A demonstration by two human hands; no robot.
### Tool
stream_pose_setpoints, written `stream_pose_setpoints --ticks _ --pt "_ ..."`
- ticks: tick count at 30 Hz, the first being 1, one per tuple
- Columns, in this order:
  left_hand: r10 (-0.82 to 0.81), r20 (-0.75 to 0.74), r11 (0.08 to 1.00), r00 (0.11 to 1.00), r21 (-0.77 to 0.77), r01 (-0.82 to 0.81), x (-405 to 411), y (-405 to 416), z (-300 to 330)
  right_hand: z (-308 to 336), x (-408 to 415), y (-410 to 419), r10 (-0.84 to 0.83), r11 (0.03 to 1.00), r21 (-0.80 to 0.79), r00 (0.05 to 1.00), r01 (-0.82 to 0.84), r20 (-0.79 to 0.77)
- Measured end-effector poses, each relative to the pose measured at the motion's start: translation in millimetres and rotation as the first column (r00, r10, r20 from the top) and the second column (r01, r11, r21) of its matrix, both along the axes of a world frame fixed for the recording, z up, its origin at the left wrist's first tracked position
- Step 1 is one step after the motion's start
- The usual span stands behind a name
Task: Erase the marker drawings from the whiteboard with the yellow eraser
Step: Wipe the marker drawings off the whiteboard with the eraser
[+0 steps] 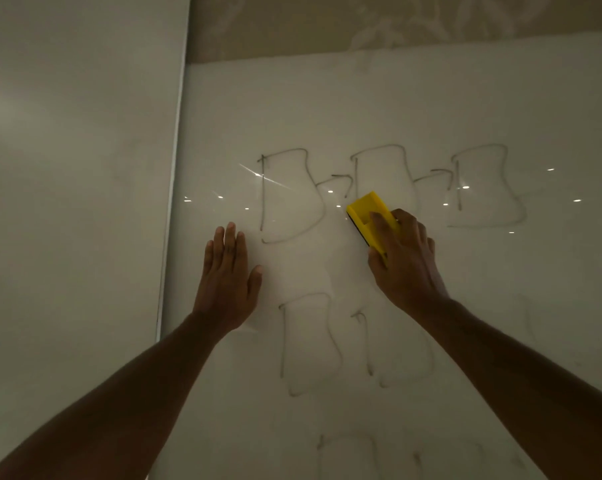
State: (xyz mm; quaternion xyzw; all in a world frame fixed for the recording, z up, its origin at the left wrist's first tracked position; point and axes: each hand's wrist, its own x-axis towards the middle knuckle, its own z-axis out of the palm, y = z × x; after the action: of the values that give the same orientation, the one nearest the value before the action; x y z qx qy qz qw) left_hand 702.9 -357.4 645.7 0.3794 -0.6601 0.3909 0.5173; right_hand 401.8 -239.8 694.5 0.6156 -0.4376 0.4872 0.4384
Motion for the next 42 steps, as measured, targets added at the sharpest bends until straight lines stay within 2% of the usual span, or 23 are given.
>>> stream_pose_setpoints --ticks 8,9,11,13,15,16,18,20,22,23,24,25,27,28,30,32,35,36,37,38,39,41,42 --pt "-0.013 -0.025 1.0 1.0 -0.019 0.012 21.5 -26.2 4.2 22.6 53.0 -30.6 -0.165 0.986 -0.028 0.985 0.167 0.059" --pt "-0.02 -0.026 0.999 0.999 -0.036 0.019 21.7 -29.2 4.6 16.5 62.6 -34.0 -0.167 0.985 -0.035 0.986 0.166 -0.016" --pt "-0.048 -0.028 0.996 0.998 -0.074 0.045 21.6 -34.8 5.1 -4.2 78.4 -42.6 -0.152 0.988 -0.056 0.938 0.142 -0.311" --pt "-0.076 -0.041 0.993 0.996 -0.095 0.072 21.6 -38.9 5.1 -21.7 84.1 -47.1 -0.113 0.993 -0.037 0.801 0.113 -0.588" --pt "-0.09 -0.055 0.99 0.994 -0.117 0.083 21.2 -42.2 4.3 -12.3 81.0 -50.5 -0.116 0.991 -0.034 0.71 0.128 -0.694" --pt "-0.092 -0.056 0.988 0.994 -0.129 0.084 20.7 -43.4 3.7 1.3 78.2 -53.8 -0.154 0.986 -0.06 0.709 0.156 -0.689" --pt "-0.089 -0.05 0.985 0.995 -0.153 0.08 18.5 -45.4 3.0 39.8 72.7 -57.9 -0.23 0.973 -0.111 0.803 0.203 -0.549" --pt "-0.088 -0.052 0.983 0.995 -0.166 0.078 16.6 -45.9 3.2 79.9 65.8 -51.8 -0.225 0.972 -0.131 0.939 0.197 -0.259" --pt "-0.095 -0.06 0.982 0.994 -0.167 0.084 15.1 -45.9 3.6 96.6 70.5 -45.6 -0.215 0.969 -0.127 0.977 0.211 -0.014" --pt "-0.097 -0.066 0.982 0.993 -0.167 0.085 14.5 -45.8 3.6 93.0 77.4 -46.0 -0.212 0.969 -0.133 0.977 0.21 0.003" --pt "-0.097 -0.074 0.982 0.993 -0.167 0.084 14.4 -45.8 3.0 82.4 85.2 -47.9 -0.193 0.973 -0.14 0.979 0.182 -0.066" --pt "-0.098 -0.079 0.982 0.992 -0.169 0.083 14.1 -45.3 1.9 65.5 92.5 -50.5 -0.165 0.981 -0.138 0.966 0.139 -0.2" --pt "-0.104 -0.09 0.978 0.99 -0.189 0.086 14.4 -45.3 -0.2 28.7 99.4 -57.7 -0.125 0.991 -0.106 0.835 0.081 -0.535" --pt "-0.108 -0.093 0.977 0.99 -0.196 0.088 14.4 -45.7 -0.9 18.2 98.9 -59.9 -0.125 0.992 -0.089 0.754 0.089 -0.645" --pt "-0.113 -0.096 0.975 0.989 -0.202 0.091 15.2 -46.8 -1.6 31.5 95.1 -62.4 -0.141 0.99 -0.103 0.676 0.096 -0.724" --pt "-0.11 -0.095 0.974 0.989 -0.207 0.089 16.7 -47.9 -1.0 70.5 98.1 -66.4 -0.197 0.98 -0.163 0.728 0.117 -0.657" --pt "-0.112 -0.096 0.975 0.989 -0.203 0.091 17.1 -47.1 -0.4 135.0 111.0 -63.0 -0.243 0.966 -0.159 0.924 0.203 -0.295" --pt "-0.114 -0.095 0.976 0.989 -0.198 0.093 17.1 -46.7 -0.9 142.1 117.3 -61.5 -0.246 0.964 -0.151 0.951 0.22 -0.187" --pt "-0.116 -0.096 0.976 0.989 -0.195 0.095 17.0 -46.9 -1.5 140.2 123.9 -62.6 -0.239 0.963 -0.163 0.959 0.215 -0.149" --pt "-0.117 -0.097 0.976 0.988 -0.193 0.097 17.0 -47.0 -1.5 131.0 129.9 -66.2 -0.212 0.968 -0.18 0.957 0.177 -0.198" --pt "-0.119 -0.094 0.976 0.988 -0.194 0.099 17.4 -47.6 -1.4 115.8 134.2 -70.4 -0.181 0.975 -0.184 0.928 0.125 -0.327" --pt "-0.123 -0.094 0.974 0.988 -0.203 0.102 18.3 -48.4 -2.2 86.2 136.1 -77.3 -0.156 0.985 -0.156 0.753 0.072 -0.639" --pt "-0.121 -0.096 0.974 0.988 -0.203 0.099 18.6 -48.8 -3.0 84.9 133.6 -77.0 -0.157 0.987 -0.131 0.687 0.091 -0.71"
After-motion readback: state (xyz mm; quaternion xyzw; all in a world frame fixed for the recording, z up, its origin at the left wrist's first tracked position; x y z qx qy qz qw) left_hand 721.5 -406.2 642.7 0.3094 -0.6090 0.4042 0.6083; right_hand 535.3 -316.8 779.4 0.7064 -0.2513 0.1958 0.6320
